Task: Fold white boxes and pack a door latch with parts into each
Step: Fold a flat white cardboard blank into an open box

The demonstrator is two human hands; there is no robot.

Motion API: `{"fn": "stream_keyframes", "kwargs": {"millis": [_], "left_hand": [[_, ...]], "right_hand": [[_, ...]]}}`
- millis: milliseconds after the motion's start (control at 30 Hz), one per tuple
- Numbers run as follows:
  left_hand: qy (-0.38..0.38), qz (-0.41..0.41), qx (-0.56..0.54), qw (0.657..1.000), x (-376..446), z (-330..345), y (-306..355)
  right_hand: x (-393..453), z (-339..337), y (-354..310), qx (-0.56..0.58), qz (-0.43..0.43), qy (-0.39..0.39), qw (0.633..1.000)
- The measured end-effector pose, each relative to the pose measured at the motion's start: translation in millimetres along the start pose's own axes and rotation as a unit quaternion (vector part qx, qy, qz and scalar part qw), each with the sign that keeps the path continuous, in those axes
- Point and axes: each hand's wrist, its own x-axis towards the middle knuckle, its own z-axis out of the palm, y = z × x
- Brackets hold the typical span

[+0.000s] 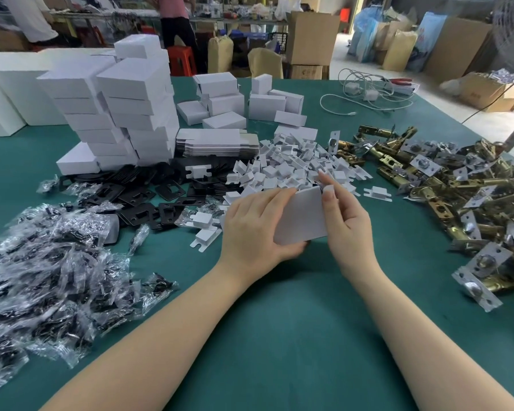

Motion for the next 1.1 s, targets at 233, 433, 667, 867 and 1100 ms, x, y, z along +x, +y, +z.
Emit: {"fn": "stream_keyframes", "kwargs": {"millis": [233, 433, 667, 867, 1100], "left_hand": [[0.001, -0.003, -0.009, 1.000, -0.5, 0.4, -2.2], [-0.006, -0.006, -0.011, 1.000, -1.5, 0.2, -0.8], [-0.014, -0.016, -0.019, 1.000, -1.2, -2.1, 0.2], [-0.017, -0.037, -0.035, 0.999, -0.6, -4.3, 3.7], [-0.027, -0.070, -0.076, 0.994, 1.5, -7.9, 2.2]], "right_hand": [[6.2, -6.9, -3.2, 0.041, 0.026, -0.045, 0.998], [4.4, -7.3, -5.6, -0.002, 0.021, -0.063, 0.998], [-0.9, -5.0, -4.9, -0.028, 0.013, -0.025, 0.999], [-3.8, -4.6, -5.8, -0.005, -0.005, 0.012, 1.000], [-5.0, -0.7, -6.2, -0.077, -0.031, -0.084, 0.993]]}}
